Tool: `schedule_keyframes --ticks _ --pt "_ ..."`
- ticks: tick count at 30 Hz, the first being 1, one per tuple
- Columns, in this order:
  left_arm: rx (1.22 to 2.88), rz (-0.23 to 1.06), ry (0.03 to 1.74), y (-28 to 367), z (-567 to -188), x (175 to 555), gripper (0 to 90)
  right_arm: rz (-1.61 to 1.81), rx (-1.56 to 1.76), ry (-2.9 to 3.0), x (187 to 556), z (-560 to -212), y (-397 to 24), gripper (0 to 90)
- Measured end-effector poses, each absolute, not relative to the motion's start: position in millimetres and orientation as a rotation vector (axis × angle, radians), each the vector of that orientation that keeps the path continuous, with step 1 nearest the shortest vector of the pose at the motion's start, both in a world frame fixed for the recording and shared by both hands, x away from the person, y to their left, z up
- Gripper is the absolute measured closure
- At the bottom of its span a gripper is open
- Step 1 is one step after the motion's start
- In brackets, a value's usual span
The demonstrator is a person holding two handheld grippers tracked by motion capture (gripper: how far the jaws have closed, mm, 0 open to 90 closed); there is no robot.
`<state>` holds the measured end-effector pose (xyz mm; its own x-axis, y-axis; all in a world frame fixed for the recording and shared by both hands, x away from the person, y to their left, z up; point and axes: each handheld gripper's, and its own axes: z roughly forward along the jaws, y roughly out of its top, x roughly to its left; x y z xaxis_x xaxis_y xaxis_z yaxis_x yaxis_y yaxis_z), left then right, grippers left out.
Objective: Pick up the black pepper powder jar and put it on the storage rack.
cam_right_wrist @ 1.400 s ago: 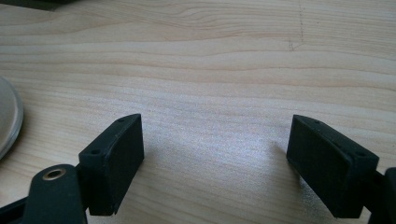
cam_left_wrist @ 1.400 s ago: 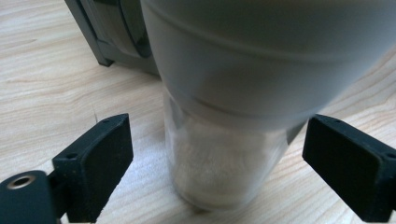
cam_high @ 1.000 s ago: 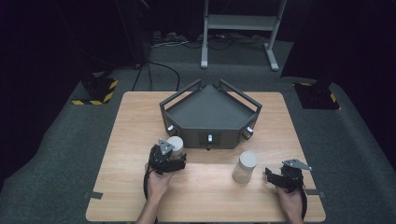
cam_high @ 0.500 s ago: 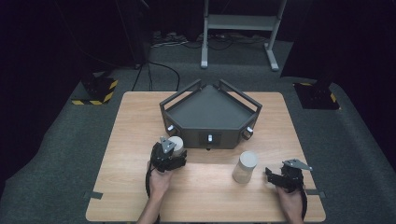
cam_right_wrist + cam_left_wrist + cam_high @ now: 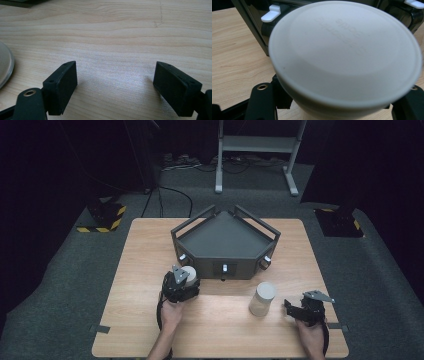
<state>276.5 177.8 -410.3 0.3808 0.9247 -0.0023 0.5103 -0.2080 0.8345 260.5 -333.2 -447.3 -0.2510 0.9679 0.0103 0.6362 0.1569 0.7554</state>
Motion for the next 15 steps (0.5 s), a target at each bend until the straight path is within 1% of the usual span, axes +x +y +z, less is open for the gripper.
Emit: schedule_keyframes --ticks 9,15 --pt "1.885 0.648 1.213 181.9 -407.1 277.4 35.0 0.906 1.522 1.953 260.4 -447.5 -333.8 19.3" --pt "1.923 0.608 1.195 187.3 -392.3 280.1 35.4 0.910 1.523 1.954 260.4 -447.5 -334.5 19.4"
